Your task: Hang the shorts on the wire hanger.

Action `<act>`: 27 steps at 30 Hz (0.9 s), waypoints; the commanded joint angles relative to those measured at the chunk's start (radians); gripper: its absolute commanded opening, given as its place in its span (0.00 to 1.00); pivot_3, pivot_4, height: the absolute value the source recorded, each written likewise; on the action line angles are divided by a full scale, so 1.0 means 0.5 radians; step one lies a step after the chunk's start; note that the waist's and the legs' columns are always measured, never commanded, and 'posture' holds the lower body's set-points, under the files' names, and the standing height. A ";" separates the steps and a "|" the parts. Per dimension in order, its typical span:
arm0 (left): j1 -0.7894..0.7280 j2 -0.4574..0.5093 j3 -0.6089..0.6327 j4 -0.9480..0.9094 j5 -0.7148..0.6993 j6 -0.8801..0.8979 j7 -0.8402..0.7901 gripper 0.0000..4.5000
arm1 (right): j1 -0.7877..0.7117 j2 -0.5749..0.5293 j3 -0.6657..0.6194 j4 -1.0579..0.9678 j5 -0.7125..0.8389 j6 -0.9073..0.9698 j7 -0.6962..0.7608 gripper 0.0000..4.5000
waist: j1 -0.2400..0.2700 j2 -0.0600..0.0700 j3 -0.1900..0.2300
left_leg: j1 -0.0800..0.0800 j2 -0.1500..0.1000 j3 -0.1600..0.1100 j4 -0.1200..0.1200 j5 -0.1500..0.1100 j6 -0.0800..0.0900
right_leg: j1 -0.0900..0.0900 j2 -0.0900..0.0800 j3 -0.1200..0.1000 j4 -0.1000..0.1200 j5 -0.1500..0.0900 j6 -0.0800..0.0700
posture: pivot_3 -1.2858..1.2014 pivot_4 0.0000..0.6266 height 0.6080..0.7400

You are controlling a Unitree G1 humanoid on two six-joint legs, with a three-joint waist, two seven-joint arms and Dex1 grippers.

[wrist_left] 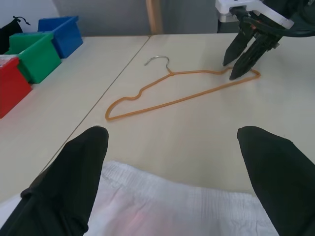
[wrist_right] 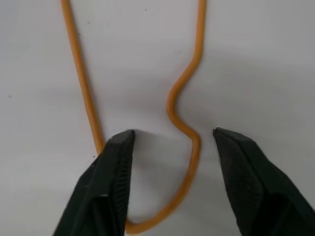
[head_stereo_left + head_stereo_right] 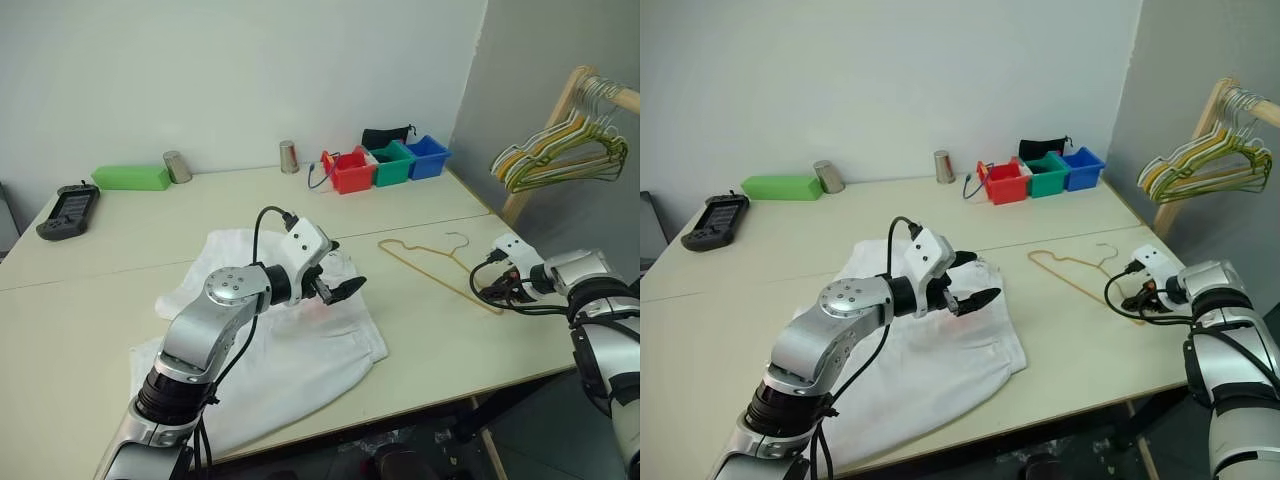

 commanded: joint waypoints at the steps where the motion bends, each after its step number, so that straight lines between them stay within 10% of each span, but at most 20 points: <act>1: -0.027 0.000 0.036 -0.040 -0.014 -0.022 0.015 1.00 | 0.012 -0.024 -0.018 -0.016 0.002 0.036 0.019 0.36 | 0.000 0.000 0.000 | 0.000 0.000 0.000 0.000 0.000 0.000 | 0.000 0.000 0.000 0.000 0.000 0.000 | 0.49 0.00 1.00; 7: -0.045 -0.010 0.038 -0.022 -0.011 -0.033 0.023 1.00 | 0.010 -0.022 -0.042 -0.010 0.013 0.047 -0.017 0.01 | 0.000 0.000 0.000 | 0.000 0.000 0.000 0.000 0.000 0.000 | 0.000 0.000 0.000 0.000 0.000 0.000 | 0.49 0.00 1.00; 17: -0.131 0.045 0.198 0.107 -0.046 -0.064 0.011 1.00 | 0.007 -0.101 0.051 -0.169 -0.124 -0.447 -0.145 0.01 | 0.000 0.000 0.000 | 0.000 0.000 0.000 0.000 0.000 0.000 | 0.001 0.000 0.000 0.000 0.000 0.000 | 0.50 0.00 1.00; 27: -0.450 0.588 0.538 0.654 -0.265 -0.096 -0.575 1.00 | 0.111 -0.250 0.320 -0.902 -0.489 -1.274 -0.514 0.01 | -0.012 0.000 0.002 | 0.000 0.006 0.003 -0.002 0.000 0.000 | -0.003 0.005 -0.002 -0.005 0.000 0.001 | 0.49 0.00 1.00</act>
